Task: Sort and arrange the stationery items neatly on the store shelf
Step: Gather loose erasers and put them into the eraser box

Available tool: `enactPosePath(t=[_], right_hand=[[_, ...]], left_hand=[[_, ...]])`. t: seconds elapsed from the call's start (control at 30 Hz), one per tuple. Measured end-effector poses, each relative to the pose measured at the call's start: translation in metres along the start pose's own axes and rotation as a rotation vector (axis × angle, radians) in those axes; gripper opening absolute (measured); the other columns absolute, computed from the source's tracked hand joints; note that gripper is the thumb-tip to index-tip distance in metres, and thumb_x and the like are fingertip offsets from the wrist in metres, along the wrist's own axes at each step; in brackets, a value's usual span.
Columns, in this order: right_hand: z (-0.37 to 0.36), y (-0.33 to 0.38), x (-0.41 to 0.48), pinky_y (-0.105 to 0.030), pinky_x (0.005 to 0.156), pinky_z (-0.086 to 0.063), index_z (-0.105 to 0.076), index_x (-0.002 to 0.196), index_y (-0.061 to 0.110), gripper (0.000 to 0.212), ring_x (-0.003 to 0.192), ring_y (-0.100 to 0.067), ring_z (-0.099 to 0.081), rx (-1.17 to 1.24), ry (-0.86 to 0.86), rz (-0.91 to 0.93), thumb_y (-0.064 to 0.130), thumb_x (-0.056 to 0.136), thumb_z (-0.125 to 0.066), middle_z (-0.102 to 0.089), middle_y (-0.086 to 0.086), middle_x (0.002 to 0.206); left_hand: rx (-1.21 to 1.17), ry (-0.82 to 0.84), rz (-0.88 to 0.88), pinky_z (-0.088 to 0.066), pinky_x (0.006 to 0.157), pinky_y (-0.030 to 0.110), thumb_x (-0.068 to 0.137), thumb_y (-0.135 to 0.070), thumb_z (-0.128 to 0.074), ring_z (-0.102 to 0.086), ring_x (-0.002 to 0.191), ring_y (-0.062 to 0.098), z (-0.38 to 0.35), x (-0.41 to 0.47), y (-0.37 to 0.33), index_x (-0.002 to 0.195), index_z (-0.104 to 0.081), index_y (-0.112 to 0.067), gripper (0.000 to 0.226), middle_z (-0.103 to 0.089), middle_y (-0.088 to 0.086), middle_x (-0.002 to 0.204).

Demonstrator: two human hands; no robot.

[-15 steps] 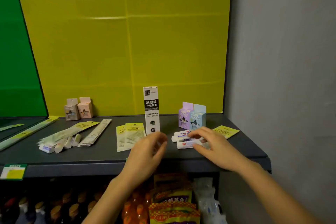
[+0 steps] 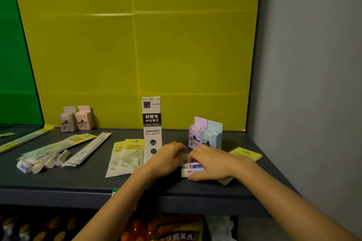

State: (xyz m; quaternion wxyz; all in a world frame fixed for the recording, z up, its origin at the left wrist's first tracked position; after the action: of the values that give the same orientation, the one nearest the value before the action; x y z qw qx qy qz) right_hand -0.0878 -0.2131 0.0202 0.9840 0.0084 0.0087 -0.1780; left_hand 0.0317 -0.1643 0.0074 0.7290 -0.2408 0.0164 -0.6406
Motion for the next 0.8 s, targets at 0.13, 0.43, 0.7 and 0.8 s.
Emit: enactPosePath(t=[0.13,0.43,0.7,0.8], right_hand=[[-0.002,0.004,0.006,-0.032,0.079,-0.040,-0.046,0.114,0.017,0.046,0.094,-0.015,-0.042,-0.026,-0.013,0.021,0.047,0.081,-0.055,-0.048,-0.004,0.119],[-0.005,0.008,0.011,-0.031,0.071,-0.034,-0.040,0.115,0.015,0.042,0.086,-0.016,-0.042,-0.031,0.016,0.076,0.041,0.084,-0.052,-0.049,-0.006,0.116],[0.013,0.004,0.006,-0.036,0.070,-0.042,-0.036,0.114,0.015,0.027,0.085,-0.023,-0.051,0.092,-0.028,0.134,0.025,0.090,-0.048,-0.052,-0.007,0.100],[0.034,-0.009,-0.005,-0.032,0.070,-0.035,-0.039,0.111,0.014,0.021,0.086,-0.019,-0.047,0.157,-0.119,0.101,0.026,0.095,-0.042,-0.048,0.000,0.096]], left_hand=[[-0.039,0.019,0.017,-0.041,0.097,0.030,0.091,-0.005,-0.042,-0.053,0.116,0.024,-0.003,0.004,0.005,0.125,-0.052,-0.007,0.035,-0.057,0.012,0.128],[-0.113,0.090,0.022,-0.039,0.097,0.026,0.092,-0.003,-0.043,-0.052,0.119,0.022,-0.004,0.005,0.004,0.129,-0.048,-0.008,0.037,-0.057,0.011,0.130],[-0.139,0.177,0.043,-0.043,0.090,0.032,0.090,-0.011,-0.051,-0.057,0.105,0.024,0.002,0.011,0.003,0.117,-0.053,-0.006,0.028,-0.062,0.016,0.118],[-0.077,0.265,0.020,-0.039,0.101,0.033,0.090,-0.021,-0.054,-0.052,0.117,0.027,-0.009,0.013,-0.003,0.132,-0.045,-0.012,0.044,-0.055,0.013,0.129]])
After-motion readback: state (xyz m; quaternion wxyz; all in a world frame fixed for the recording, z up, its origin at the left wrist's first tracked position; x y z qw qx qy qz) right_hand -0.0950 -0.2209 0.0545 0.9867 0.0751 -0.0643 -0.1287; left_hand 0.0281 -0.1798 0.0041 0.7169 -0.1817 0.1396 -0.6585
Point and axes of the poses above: each hand's wrist, its own x-axis towards the middle knuckle, its own z-axis out of the back of the hand, y = z × x, the point moved 4 cm from there along x, towards the middle knuckle
